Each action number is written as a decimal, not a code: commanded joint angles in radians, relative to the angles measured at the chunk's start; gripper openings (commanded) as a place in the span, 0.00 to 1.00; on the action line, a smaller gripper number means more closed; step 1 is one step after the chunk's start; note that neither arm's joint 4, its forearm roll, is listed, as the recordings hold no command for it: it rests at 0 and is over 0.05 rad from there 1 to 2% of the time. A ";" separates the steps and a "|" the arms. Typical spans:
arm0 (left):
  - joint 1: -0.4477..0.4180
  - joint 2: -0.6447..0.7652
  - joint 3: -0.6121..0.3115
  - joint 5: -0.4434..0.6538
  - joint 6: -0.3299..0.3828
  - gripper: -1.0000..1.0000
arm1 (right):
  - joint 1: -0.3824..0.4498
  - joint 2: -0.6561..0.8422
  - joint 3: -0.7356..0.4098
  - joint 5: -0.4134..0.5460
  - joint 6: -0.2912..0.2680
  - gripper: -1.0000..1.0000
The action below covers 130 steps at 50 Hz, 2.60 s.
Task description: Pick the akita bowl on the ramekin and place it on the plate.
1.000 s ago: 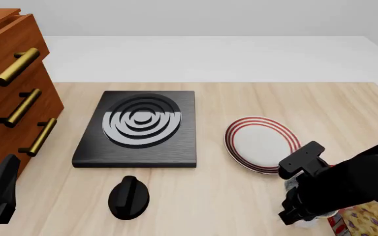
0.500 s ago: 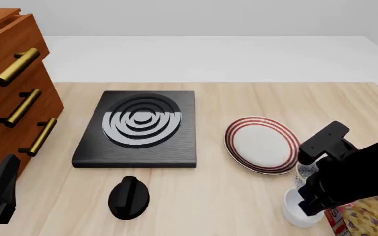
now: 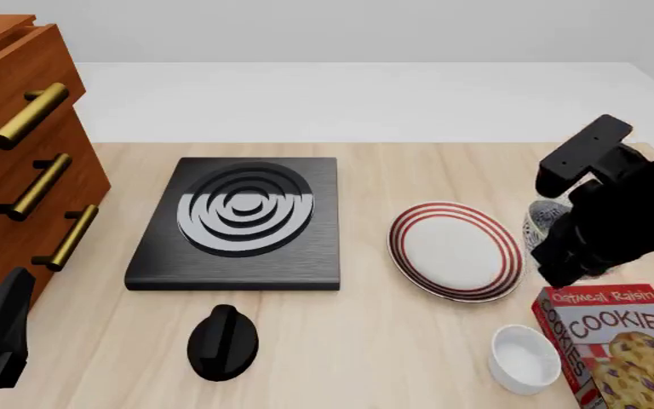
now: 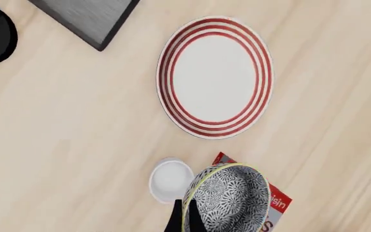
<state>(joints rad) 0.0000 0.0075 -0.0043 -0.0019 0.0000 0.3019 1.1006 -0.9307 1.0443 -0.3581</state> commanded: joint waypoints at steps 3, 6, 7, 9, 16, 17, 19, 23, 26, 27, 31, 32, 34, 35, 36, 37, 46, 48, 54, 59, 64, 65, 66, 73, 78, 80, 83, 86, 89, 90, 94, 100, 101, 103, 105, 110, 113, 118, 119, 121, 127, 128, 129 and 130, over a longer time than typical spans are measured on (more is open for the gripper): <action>0.000 0.000 0.000 0.000 0.000 1.00 | -0.054 0.155 -0.158 -0.046 -0.066 0.00; 0.000 0.000 0.000 0.000 0.000 1.00 | -0.062 0.191 -0.186 -0.064 -0.073 0.00; 0.000 0.000 0.000 0.000 0.000 1.00 | -0.065 0.206 -0.196 -0.070 -0.073 0.00; 0.000 0.000 0.000 0.000 0.000 1.00 | -0.062 0.243 -0.220 -0.084 -0.063 0.00; 0.000 0.000 0.000 0.000 0.000 1.00 | -0.063 0.310 -0.272 -0.109 -0.059 0.00; 0.000 0.000 0.000 0.000 0.000 1.00 | -0.061 0.321 -0.278 -0.117 -0.057 0.00; 0.000 0.000 0.000 0.000 0.000 1.00 | -0.058 0.341 -0.293 -0.124 -0.055 0.00; 0.000 0.000 0.000 0.000 0.000 1.00 | -0.050 0.373 -0.314 -0.138 -0.050 0.00; 0.000 0.000 0.000 0.000 0.000 1.00 | -0.038 0.394 -0.330 -0.142 -0.051 0.00; 0.000 0.000 0.000 0.000 0.000 1.00 | -0.031 0.418 -0.338 -0.154 -0.050 0.00; 0.000 0.000 0.000 0.000 0.000 1.00 | -0.031 0.444 -0.337 -0.175 -0.063 0.00; 0.000 0.000 0.000 0.000 0.000 1.00 | -0.030 0.447 -0.338 -0.179 -0.061 0.00; 0.000 0.000 0.000 0.000 0.000 1.00 | -0.018 0.458 -0.330 -0.195 -0.048 0.00; 0.000 0.000 0.000 0.000 0.000 1.00 | -0.015 0.463 -0.324 -0.201 -0.047 0.00; 0.000 0.000 0.000 0.000 0.000 1.00 | -0.013 0.470 -0.321 -0.205 -0.043 0.00; 0.000 0.000 0.000 0.000 0.000 1.00 | -0.009 0.473 -0.325 -0.206 -0.039 0.00; 0.000 0.000 0.000 0.000 0.000 1.00 | -0.004 0.504 -0.327 -0.234 -0.044 0.00; 0.000 0.000 0.000 0.000 0.000 1.00 | -0.007 0.510 -0.314 -0.247 -0.049 0.00; 0.000 0.000 0.000 0.000 0.000 1.00 | -0.013 0.533 -0.304 -0.279 -0.045 0.00; 0.000 0.000 0.000 0.000 0.000 1.00 | -0.007 0.562 -0.285 -0.314 -0.035 0.00; 0.000 0.000 0.000 0.000 0.000 1.00 | -0.004 0.583 -0.293 -0.332 -0.028 0.00; 0.000 0.000 0.000 0.000 0.000 1.00 | -0.002 0.588 -0.293 -0.339 -0.025 0.00; 0.000 0.000 0.000 0.000 0.000 1.00 | -0.002 0.588 -0.293 -0.339 -0.025 0.00; 0.000 0.000 0.000 0.000 0.000 1.00 | 0.026 0.628 -0.274 -0.384 0.000 0.00; 0.000 0.000 0.000 0.000 0.000 1.00 | 0.025 0.649 -0.266 -0.402 -0.004 0.00; 0.000 0.000 0.000 0.000 0.000 1.00 | 0.024 0.659 -0.258 -0.420 0.001 0.00; 0.000 0.000 0.000 0.000 0.000 1.00 | 0.009 0.668 -0.242 -0.436 -0.014 0.00; 0.000 0.000 0.000 0.000 0.000 1.00 | 0.007 0.673 -0.233 -0.444 -0.017 0.00; 0.000 0.000 0.000 0.000 0.000 1.00 | -0.006 0.682 -0.231 -0.453 -0.029 0.00; 0.000 0.000 0.000 0.000 0.000 1.00 | -0.009 0.685 -0.232 -0.453 -0.032 0.00; 0.000 0.000 0.000 0.000 0.000 1.00 | -0.011 0.691 -0.228 -0.462 -0.035 0.00; 0.000 0.000 0.000 0.000 0.000 1.00 | -0.001 0.707 -0.213 -0.487 -0.036 0.00; 0.000 0.000 0.000 0.000 0.000 1.00 | -0.002 0.711 -0.213 -0.491 -0.034 0.00; 0.000 0.000 0.000 0.000 0.000 1.00 | 0.003 0.717 -0.211 -0.498 -0.025 0.00; 0.000 0.000 0.000 0.000 0.000 1.00 | 0.002 0.723 -0.204 -0.506 -0.028 0.00; 0.000 0.000 0.000 0.000 0.000 1.00 | 0.004 0.731 -0.189 -0.523 -0.030 0.00; 0.000 0.000 0.000 0.000 0.000 1.00 | 0.008 0.732 -0.181 -0.532 -0.024 0.00; 0.000 0.000 0.000 0.000 0.000 1.00 | 0.006 0.733 -0.165 -0.545 -0.027 0.00; 0.000 0.000 0.000 0.000 0.000 1.00 | 0.007 0.733 -0.162 -0.547 -0.028 0.00; 0.000 0.000 0.000 0.000 0.000 1.00 | 0.008 0.732 -0.160 -0.549 -0.026 0.00; 0.000 0.000 0.000 0.000 0.000 1.00 | 0.016 0.738 -0.142 -0.565 -0.021 0.00; 0.000 0.000 0.000 0.000 0.000 1.00 | 0.016 0.738 -0.140 -0.567 -0.021 0.00; 0.000 0.000 0.000 0.000 0.000 1.00 | 0.020 0.737 -0.138 -0.568 -0.015 0.00; 0.000 0.000 0.000 0.000 0.000 1.00 | 0.020 0.737 -0.138 -0.568 -0.015 0.00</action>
<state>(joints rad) 0.0000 0.0075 -0.0043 -0.0019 0.0000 0.3140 1.8291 -1.0917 0.4976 -0.3865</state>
